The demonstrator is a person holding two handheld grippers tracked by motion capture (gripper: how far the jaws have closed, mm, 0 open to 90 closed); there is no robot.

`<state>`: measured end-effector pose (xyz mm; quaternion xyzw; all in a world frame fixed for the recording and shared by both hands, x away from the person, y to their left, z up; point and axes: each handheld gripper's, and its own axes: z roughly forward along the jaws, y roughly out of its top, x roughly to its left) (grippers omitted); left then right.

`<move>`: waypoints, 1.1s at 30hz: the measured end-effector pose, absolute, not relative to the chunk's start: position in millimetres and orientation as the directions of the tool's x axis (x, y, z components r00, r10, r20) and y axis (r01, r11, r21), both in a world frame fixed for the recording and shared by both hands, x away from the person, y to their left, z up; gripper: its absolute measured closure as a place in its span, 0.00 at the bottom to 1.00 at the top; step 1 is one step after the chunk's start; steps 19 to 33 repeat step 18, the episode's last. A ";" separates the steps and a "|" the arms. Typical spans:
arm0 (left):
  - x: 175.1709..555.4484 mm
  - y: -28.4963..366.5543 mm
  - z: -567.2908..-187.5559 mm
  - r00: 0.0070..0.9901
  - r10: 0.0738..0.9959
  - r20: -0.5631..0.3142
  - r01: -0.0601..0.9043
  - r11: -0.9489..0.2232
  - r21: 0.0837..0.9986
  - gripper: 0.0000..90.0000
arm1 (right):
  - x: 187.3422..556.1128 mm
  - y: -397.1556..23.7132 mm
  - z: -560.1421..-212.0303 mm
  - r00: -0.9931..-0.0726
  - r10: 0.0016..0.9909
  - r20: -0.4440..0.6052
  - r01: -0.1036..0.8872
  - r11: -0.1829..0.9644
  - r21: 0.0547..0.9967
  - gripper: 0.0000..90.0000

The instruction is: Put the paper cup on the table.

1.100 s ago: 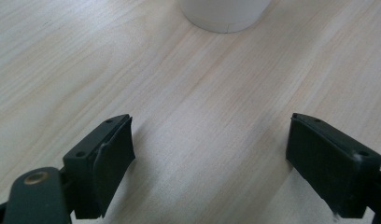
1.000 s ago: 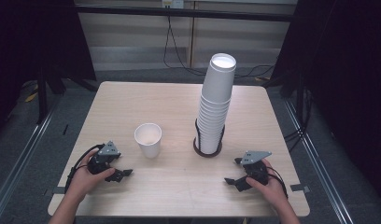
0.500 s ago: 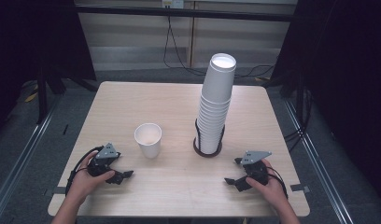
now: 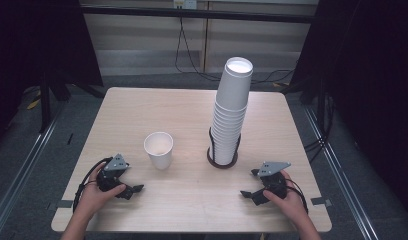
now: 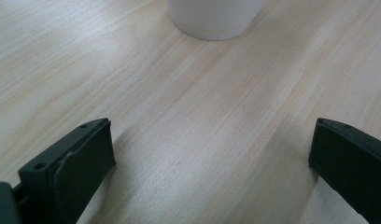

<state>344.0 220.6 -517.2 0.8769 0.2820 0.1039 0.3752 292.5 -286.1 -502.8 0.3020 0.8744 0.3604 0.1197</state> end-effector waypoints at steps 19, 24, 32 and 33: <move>340.6 219.3 -517.6 0.797 0.602 -0.039 0.441 -0.537 0.720 0.00 | 292.4 -286.0 -502.7 -0.789 0.614 0.005 0.440 0.559 0.703 0.11; 340.6 219.3 -517.6 0.797 0.602 -0.039 0.441 -0.537 0.720 0.00 | 292.4 -286.0 -502.7 -0.789 0.614 0.005 0.440 0.559 0.703 0.11; 340.6 219.3 -517.6 0.797 0.602 -0.039 0.441 -0.537 0.720 0.00 | 292.4 -286.0 -502.7 -0.789 0.614 0.005 0.440 0.559 0.703 0.11; 340.6 219.3 -517.6 0.797 0.602 -0.039 0.441 -0.537 0.720 0.00 | 292.4 -286.0 -502.7 -0.789 0.614 0.005 0.440 0.559 0.703 0.11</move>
